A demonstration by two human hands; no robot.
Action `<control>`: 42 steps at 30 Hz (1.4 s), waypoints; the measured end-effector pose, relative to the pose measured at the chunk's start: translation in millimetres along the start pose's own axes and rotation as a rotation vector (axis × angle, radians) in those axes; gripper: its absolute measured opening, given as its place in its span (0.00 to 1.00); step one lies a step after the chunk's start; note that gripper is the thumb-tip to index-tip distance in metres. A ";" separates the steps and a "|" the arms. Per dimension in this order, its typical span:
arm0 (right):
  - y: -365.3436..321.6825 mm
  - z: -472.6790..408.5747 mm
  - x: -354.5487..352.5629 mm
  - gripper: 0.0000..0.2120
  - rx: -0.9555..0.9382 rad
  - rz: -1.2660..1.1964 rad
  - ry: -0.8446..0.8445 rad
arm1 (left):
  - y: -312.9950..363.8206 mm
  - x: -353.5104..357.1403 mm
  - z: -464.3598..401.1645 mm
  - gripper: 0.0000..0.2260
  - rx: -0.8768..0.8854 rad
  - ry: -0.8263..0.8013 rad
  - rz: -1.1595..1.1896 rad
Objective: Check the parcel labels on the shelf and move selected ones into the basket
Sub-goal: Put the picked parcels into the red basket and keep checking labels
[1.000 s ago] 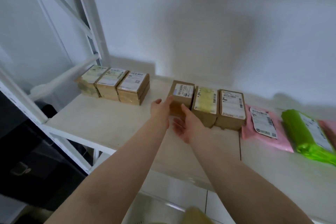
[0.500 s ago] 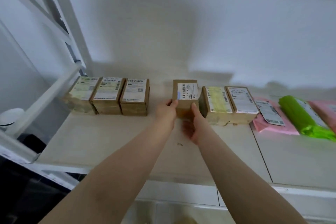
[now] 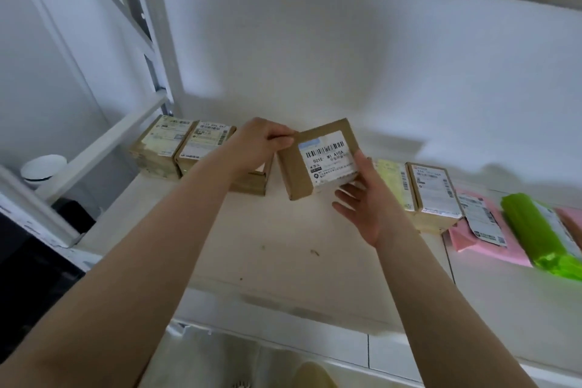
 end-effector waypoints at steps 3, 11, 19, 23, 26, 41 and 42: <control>3.4 8.2 0.8 0.07 -0.006 -0.058 -0.060 | 4.8 -8.5 8.5 0.13 0.009 -0.078 -0.050; 4.9 34.5 -10.1 0.12 -0.070 -0.036 -0.133 | 20.1 -13.1 38.8 0.12 0.104 -0.110 0.233; 0.0 48.0 -14.7 0.22 -0.123 -0.036 -0.124 | 23.3 -10.1 40.6 0.18 0.126 -0.122 0.317; -2.0 49.4 -18.7 0.27 -0.126 -0.055 -0.090 | 24.1 -4.8 36.3 0.16 0.101 -0.121 0.317; -2.5 48.0 -21.7 0.28 -0.129 -0.052 -0.078 | 25.3 -0.6 35.8 0.15 0.098 -0.103 0.316; 40.5 -11.6 24.6 0.21 -0.044 0.014 -0.009 | -48.4 95.4 36.7 0.13 -0.377 0.613 1.010; 42.4 -18.5 28.0 0.21 -0.037 0.044 0.005 | -54.3 98.6 34.6 0.13 -0.401 0.643 1.046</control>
Point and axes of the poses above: each hand's wrist, its own z-axis away from the middle knuckle, its own x-axis out of the palm, y = z × x, the point moved 1 cm from there along -z, towards the middle knuckle, and after that the axes turned 13 degrees about z, right-handed, at the moved point
